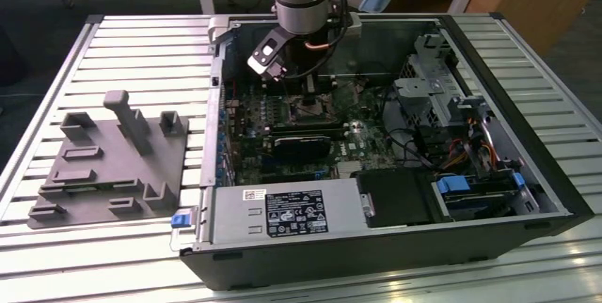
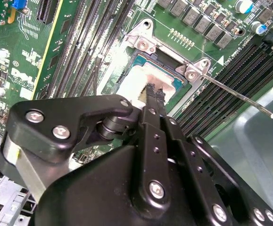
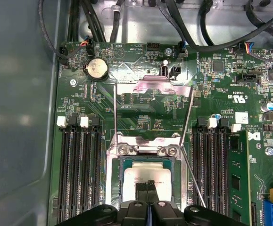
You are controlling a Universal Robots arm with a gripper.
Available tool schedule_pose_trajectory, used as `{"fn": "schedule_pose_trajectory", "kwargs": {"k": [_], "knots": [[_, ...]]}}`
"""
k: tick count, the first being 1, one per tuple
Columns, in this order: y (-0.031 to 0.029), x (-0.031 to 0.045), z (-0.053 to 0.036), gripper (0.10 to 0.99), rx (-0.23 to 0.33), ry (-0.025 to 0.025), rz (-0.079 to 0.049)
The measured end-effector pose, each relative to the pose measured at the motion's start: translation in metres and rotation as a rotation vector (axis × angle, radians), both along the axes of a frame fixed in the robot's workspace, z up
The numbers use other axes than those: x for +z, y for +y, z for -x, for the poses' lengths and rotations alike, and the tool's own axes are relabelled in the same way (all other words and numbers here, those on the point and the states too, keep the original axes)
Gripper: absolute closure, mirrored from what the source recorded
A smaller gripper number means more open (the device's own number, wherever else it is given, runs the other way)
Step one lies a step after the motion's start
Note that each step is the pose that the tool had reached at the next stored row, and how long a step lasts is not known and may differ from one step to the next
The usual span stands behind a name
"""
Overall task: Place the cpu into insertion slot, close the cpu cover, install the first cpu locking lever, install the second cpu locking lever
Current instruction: 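Place the cpu into insertion slot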
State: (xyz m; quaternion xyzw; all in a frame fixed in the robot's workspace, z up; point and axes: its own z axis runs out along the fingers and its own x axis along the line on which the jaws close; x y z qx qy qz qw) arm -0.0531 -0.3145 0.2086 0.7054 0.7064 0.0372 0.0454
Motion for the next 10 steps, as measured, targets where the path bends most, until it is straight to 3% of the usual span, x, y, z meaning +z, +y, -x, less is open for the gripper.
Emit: {"fn": "schedule_pose_trajectory", "kwargs": {"k": [1, 3, 6, 7, 10], "knots": [[0.0, 0.0, -0.0009, 0.98, 0.0, 0.0082, 0.0], [0.0, -0.0001, -0.004, 0.98, 0.0, 0.0313, 0.0], [0.0, -0.0003, -0.0085, 0.98, 0.0, 0.0528, 0.0], [0.0, -0.0003, -0.0099, 0.98, 0.0, 0.0579, 0.0], [-0.0001, -0.0002, -0.0107, 0.98, 0.0, 0.0588, 0.001]]}}
